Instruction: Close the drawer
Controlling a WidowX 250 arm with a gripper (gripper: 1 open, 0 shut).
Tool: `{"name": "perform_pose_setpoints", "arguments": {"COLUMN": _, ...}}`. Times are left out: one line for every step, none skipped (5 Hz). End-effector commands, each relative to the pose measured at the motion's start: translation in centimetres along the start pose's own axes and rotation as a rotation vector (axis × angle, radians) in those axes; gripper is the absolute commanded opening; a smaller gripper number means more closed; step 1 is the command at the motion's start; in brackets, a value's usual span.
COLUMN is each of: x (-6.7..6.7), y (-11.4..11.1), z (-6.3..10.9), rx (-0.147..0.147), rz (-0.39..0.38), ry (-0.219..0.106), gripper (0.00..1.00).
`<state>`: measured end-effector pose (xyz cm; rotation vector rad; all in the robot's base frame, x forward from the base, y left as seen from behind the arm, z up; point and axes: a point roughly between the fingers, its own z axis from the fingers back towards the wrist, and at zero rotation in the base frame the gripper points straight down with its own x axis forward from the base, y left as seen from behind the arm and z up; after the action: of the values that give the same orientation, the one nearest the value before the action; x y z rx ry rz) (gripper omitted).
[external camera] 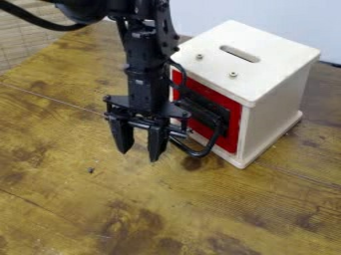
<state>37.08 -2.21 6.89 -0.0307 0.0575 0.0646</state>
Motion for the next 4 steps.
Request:
{"name": "perform_pose_setpoints", "arguments": {"x": 0.3, "y": -1.3, "z": 1.9, "rx": -0.005, "rz": -0.028, "ry": -0.082, "gripper": 1.0}}
{"name": "perform_pose_setpoints", "arguments": {"x": 0.0, "y": -1.6, "z": 1.8, "rx": -0.005, "rz": -0.037, "ry": -0.089, "gripper": 1.0}}
{"name": "perform_pose_setpoints", "arguments": {"x": -0.1, "y": -2.2, "z": 1.8, "rx": -0.007, "rz": -0.048, "ry": -0.107, "gripper": 1.0}}
{"name": "perform_pose_setpoints", "arguments": {"x": -0.2, "y": -2.9, "z": 2.0, "rx": -0.006, "rz": -0.061, "ry": -0.13, "gripper": 1.0}}
